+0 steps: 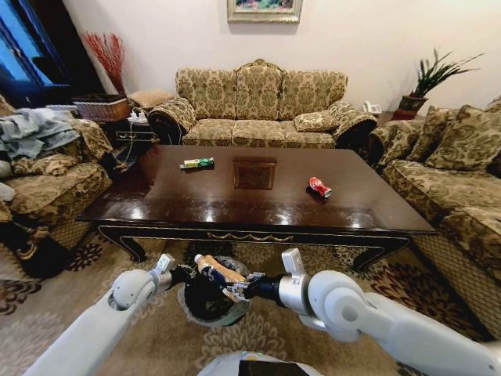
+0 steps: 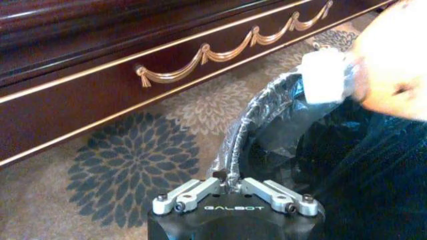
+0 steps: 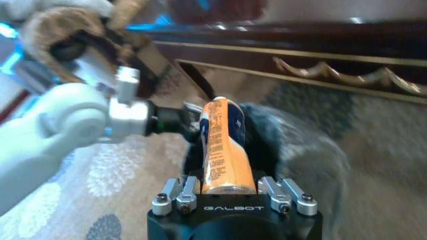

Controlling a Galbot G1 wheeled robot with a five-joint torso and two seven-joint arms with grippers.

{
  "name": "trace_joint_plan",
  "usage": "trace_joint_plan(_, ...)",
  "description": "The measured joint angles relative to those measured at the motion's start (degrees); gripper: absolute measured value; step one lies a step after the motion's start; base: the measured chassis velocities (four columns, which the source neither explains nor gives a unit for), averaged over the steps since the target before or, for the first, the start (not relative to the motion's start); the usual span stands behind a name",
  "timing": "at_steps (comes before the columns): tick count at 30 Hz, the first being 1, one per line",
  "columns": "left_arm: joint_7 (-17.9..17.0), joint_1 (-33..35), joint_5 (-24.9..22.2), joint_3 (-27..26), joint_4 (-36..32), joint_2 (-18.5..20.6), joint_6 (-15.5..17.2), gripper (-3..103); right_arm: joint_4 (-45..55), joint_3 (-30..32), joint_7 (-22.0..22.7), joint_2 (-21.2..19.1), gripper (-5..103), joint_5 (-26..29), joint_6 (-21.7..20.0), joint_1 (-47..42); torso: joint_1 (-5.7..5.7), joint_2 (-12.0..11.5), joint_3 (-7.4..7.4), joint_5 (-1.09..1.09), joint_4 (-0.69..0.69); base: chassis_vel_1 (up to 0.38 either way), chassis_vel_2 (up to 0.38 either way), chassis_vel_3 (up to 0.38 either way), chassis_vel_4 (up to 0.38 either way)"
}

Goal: Move to the front of the table and place the trash on the table into the trash bin.

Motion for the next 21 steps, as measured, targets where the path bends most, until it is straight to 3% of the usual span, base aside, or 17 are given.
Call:
trace_joint_plan(1, -0.05, 0.00, 0.02, 0.05, -0.01, -0.05, 0.04, 0, -0.27, 0.44, 2.64, 0.71, 40, 2.12, -0.02, -0.20, 0.00, 0.00, 0.00, 0.00, 0.00, 0.000, 0.000, 0.000, 0.000)
trace_joint_plan(6, -0.17, -0.05, 0.12, 0.59, 0.26, -0.28, 0.08, 0, -2.74, 1.49, 5.42, 3.64, 40, 4.40, 0.29, -1.39, 0.00, 0.00, 0.00, -0.01, -0.01, 0.000, 0.000, 0.000, 0.000)
trace_joint_plan(13, -0.39, 0.02, 0.27, 1.17, 0.44, -0.30, 0.11, 0, -9.64, 0.42, 10.93, 10.94, 40, 8.83, 1.32, -1.59, 0.00, 0.00, 0.00, -0.01, 0.00, 0.000, 0.000, 0.000, 0.000)
trace_joint_plan(21, -0.38, -0.17, 0.12, 1.01, 0.57, -0.01, 0.13, 0, -10.56, -0.96, 15.23, 14.58, 40, 13.98, 4.44, 0.50, 0.00, 0.00, 0.00, 0.00, 0.00, 0.000, 0.000, 0.000, 0.000)
